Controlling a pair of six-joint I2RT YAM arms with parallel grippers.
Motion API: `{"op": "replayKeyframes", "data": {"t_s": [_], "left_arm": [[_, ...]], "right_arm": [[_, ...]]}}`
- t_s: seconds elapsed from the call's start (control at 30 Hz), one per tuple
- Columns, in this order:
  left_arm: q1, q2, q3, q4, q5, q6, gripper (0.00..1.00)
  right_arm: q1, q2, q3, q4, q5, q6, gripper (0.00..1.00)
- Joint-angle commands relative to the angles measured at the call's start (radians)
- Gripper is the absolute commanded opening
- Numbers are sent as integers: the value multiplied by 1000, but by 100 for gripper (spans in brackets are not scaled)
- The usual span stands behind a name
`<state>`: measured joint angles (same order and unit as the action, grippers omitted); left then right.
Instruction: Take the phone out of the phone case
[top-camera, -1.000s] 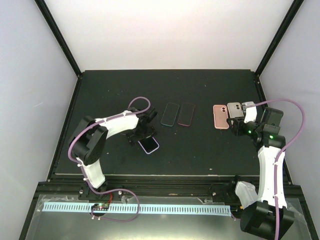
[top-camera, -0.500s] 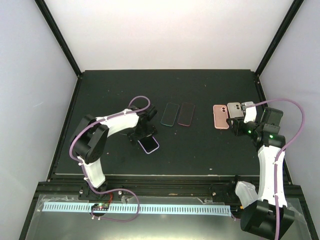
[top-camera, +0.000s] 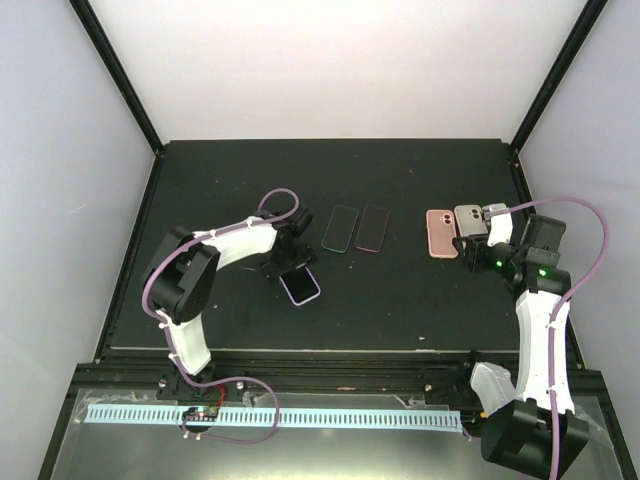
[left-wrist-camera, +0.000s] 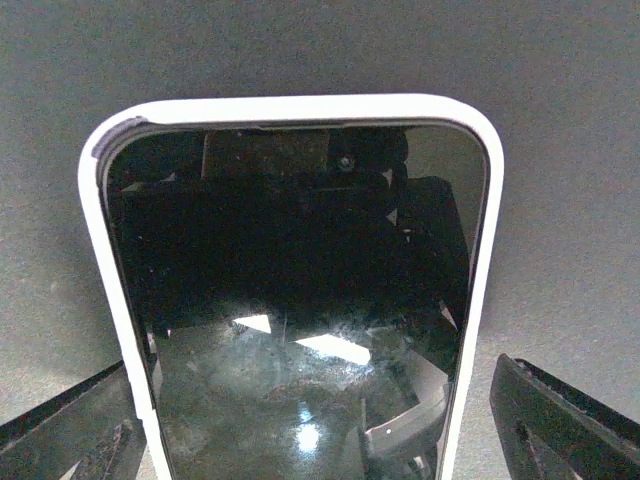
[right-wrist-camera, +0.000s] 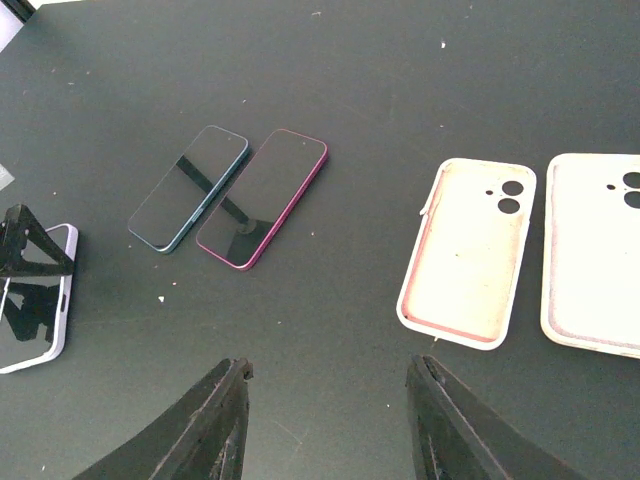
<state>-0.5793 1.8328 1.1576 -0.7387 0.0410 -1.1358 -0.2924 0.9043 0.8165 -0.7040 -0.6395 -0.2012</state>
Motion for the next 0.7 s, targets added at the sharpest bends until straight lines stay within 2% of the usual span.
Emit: {"op": "replayKeyframes", "data": {"t_s": [0.0, 0.33, 0.53, 0.67], "left_arm": [[9, 0, 12, 83, 37, -28, 94], [21, 147, 168, -139, 23, -23, 95], [21, 183, 198, -164, 34, -21, 85], [21, 222, 213, -164, 73, -7, 82]], "right_arm": [[-4, 7, 21, -6, -23, -11, 45], [-3, 19, 27, -16, -32, -17, 45], [-4, 21, 28, -17, -34, -18, 45], [-4, 23, 27, -18, -35, -18, 45]]}}
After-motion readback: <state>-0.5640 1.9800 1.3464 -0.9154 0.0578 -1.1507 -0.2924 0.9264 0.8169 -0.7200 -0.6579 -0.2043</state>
